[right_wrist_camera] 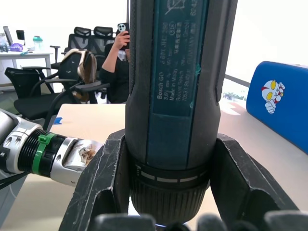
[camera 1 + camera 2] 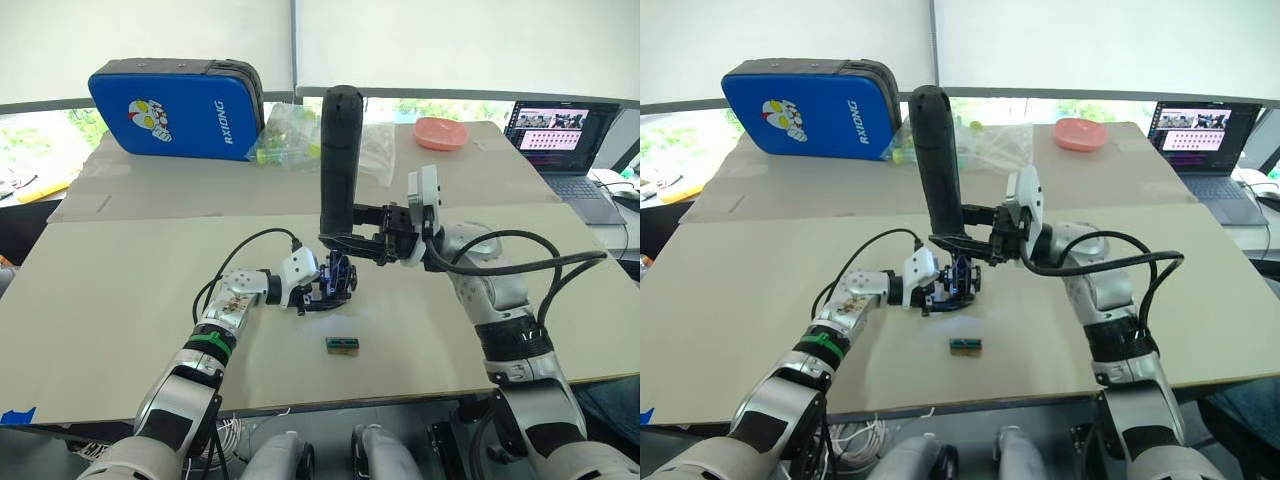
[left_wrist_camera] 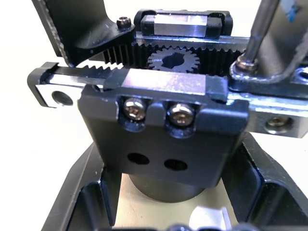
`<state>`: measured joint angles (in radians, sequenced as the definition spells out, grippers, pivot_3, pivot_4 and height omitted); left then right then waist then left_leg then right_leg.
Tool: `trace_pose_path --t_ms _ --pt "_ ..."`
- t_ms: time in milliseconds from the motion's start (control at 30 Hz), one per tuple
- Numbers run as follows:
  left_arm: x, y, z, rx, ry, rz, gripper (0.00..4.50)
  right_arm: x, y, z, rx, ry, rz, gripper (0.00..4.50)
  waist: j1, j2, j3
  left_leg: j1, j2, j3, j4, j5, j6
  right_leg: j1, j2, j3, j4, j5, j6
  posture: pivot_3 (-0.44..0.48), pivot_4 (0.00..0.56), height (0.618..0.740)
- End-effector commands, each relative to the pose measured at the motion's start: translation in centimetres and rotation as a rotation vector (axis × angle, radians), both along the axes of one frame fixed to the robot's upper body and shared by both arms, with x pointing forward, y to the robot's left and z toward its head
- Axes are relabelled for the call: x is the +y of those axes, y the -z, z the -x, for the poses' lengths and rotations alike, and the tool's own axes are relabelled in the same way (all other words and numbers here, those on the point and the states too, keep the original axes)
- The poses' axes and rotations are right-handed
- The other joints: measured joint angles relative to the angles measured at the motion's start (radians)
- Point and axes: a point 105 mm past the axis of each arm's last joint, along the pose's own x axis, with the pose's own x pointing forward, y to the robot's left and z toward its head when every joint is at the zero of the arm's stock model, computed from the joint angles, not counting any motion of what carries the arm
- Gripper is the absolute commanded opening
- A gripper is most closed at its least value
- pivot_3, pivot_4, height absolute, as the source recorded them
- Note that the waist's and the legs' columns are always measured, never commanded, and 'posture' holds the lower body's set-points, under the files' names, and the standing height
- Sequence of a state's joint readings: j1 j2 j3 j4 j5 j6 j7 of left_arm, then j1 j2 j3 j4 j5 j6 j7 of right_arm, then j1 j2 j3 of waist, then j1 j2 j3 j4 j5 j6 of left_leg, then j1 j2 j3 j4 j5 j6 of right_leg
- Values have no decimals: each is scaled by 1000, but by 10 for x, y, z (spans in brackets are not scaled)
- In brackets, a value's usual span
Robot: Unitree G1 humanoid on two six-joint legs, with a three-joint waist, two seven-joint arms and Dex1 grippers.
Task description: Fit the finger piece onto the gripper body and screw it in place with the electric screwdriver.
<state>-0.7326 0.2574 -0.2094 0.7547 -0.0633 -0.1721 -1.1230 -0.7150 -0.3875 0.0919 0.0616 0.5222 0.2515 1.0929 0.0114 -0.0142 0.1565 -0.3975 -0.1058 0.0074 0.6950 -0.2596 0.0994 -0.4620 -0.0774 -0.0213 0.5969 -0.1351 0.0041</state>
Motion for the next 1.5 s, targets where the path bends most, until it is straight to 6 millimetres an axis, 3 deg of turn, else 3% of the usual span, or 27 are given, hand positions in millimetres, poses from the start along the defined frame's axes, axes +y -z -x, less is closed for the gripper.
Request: trace_pose_path --t_ms 33,233,433,467,567,700,867,967,1067,1233,1500 --pt "-4 -2 4 -32 34 -2 2339 -8 -59 15 -164 23 -140 1897 1 0 0 -4 0 0 0 1 -1 -4 0 0 0 0 0 0 150 740" --pt "-3 2 3 -27 32 -27 2339 -3 -103 44 -215 -114 -234 1897 1 1 1 -15 -1 0 0 1 -1 -15 0 0 0 1 0 0 150 740" --pt "4 3 -4 2 -20 -50 2339 -2 -105 65 -105 -254 -237 1897 2 1 1 -10 -1 -3 0 0 1 -8 -1 -3 -3 0 0 0 150 740" --pt "6 3 -3 10 -13 -50 3374 -3 -103 68 -93 -266 -234 1897 1 1 1 -11 -1 -2 1 -1 2 -8 -1 -3 -2 0 0 0 150 740" --pt "13 2 0 2 -5 -65 4500 -3 -97 74 -64 -297 -220 1897 0 1 1 -10 -1 -1 1 -4 8 -8 -1 -2 -1 1 0 0 150 740" --pt "40 -13 9 -24 17 -87 4500 -8 -77 86 3 -352 -152 1897 -6 1 1 -10 1 -1 0 1 0 -10 0 -2 0 1 0 0 150 740" --pt "56 -30 55 1 211 -131 4500 -12 -31 93 27 -297 -71 1897 -10 1 1 -11 1 -2 -2 1 0 -11 0 -2 -1 1 -1 0 150 740" --pt "46 -29 77 21 296 -132 4500 -13 -6 98 18 -261 -43 1897 2 2 1 -11 0 -1 -1 0 2 -9 0 0 -2 1 0 0 150 740" --pt "27 -23 85 4 328 -106 4500 -14 9 98 17 -203 -49 1897 11 2 1 -10 -2 -1 2 -1 2 -9 -1 1 -3 0 1 0 150 740" --pt "6 -6 78 -34 280 -92 4500 -16 23 95 13 -99 -77 1897 15 1 2 -5 -1 0 4 0 1 -2 0 2 -2 1 2 0 150 740" --pt "2 7 84 -44 290 -103 4500 -17 29 90 -15 2 -113 1897 4 1 2 -1 1 0 -1 2 -2 -1 2 2 -1 1 1 0 150 740"
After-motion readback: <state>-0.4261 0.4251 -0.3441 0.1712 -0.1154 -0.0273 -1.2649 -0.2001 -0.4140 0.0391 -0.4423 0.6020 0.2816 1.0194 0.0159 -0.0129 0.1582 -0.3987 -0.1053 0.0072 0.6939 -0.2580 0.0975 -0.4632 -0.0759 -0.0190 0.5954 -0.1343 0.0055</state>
